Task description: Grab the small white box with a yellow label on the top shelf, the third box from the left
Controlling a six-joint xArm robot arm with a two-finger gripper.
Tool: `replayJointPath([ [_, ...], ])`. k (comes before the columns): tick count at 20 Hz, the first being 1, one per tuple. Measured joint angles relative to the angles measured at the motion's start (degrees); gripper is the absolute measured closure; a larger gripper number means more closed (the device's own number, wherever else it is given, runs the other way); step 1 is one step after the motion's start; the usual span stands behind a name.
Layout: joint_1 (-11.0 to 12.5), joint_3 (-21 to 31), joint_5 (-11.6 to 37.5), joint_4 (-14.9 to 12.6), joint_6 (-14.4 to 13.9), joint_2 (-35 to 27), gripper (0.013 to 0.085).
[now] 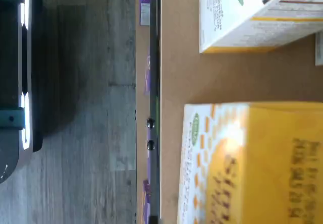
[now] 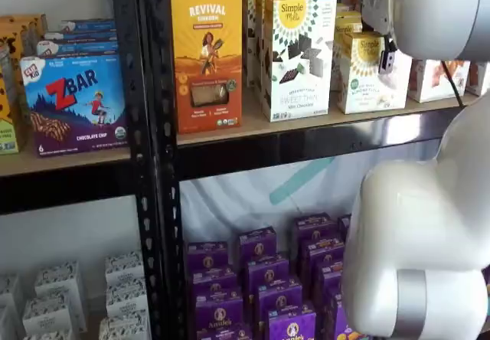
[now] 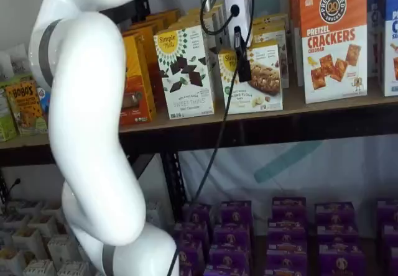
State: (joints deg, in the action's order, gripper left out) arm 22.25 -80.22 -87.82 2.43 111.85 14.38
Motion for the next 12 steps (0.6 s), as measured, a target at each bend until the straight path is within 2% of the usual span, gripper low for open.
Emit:
replayJointPath([
  [1, 0.0, 0.0, 0.0, 0.0, 0.0, 0.0, 0.037],
  [6, -0.2, 0.2, 0.0, -0.1, -0.2, 0.1, 0.037],
  [7, -0.2, 0.2, -0.1, 0.0, -0.2, 0.0, 0.041],
  [8, -0.2, 0.2, -0.1, 0.0, -0.2, 0.1, 0.041],
  [10, -0.2, 0.3, -0.1, 0.1, -0.2, 0.1, 0.049],
  [12, -0.3, 0.6, 0.3, 0.0, -0.3, 0.4, 0.049],
])
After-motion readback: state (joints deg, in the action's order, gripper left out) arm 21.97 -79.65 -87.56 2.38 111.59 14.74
